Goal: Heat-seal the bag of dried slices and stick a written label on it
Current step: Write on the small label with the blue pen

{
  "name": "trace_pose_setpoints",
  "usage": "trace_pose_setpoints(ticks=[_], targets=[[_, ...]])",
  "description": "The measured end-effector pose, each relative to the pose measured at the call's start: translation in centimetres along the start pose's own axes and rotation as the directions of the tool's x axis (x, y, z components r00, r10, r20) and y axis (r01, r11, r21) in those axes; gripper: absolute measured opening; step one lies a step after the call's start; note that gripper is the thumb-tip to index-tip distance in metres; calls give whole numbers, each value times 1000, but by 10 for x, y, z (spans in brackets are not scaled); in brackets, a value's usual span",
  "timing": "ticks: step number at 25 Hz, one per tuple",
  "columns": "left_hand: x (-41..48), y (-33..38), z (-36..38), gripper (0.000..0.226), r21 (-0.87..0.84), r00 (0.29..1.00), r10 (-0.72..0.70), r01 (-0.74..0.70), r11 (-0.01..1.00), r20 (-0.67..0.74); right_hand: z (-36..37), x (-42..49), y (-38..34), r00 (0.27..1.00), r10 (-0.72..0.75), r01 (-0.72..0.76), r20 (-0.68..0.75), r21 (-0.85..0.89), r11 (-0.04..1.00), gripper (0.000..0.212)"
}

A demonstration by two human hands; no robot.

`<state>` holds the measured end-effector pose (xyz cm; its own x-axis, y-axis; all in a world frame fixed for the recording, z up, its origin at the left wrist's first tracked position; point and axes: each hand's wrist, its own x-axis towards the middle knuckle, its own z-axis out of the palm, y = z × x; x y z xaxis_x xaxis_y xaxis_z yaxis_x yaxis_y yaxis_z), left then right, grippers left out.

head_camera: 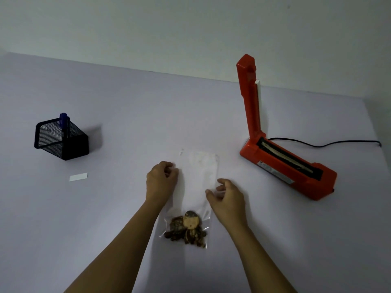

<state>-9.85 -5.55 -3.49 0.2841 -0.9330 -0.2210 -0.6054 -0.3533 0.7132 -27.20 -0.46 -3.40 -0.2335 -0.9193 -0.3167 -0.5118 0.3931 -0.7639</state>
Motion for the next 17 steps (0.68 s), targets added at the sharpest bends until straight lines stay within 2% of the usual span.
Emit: trace_pose_setpoints(ticks=[4,6,9,11,13,15,17], targets=[[-2,13,-43,26,-60,996,48,-53,997,-78,-11,1,-36,978,-186,177,-92,-91,980,38],[-1,17,-83,25,-94,977,86,-106,990,-196,-6,4,-70,952,-289,281,-102,-83,956,34],[15,7,-156,24,-46,887,141,-179,983,-441,24,17,-131,925,-377,377,-42,6,926,26],[39,-18,-211,26,1,835,108,-128,992,-540,66,27,-177,897,-442,441,10,50,896,22],[67,-48,-250,32,-16,847,-8,0,1000,-531,113,35,-217,862,-501,497,69,73,865,19],[94,-78,-270,35,21,898,-95,115,993,-430,158,41,-251,834,-539,534,113,77,842,18],[109,-95,-273,33,77,953,-112,139,987,-283,194,48,-274,820,-552,551,152,55,833,22]])
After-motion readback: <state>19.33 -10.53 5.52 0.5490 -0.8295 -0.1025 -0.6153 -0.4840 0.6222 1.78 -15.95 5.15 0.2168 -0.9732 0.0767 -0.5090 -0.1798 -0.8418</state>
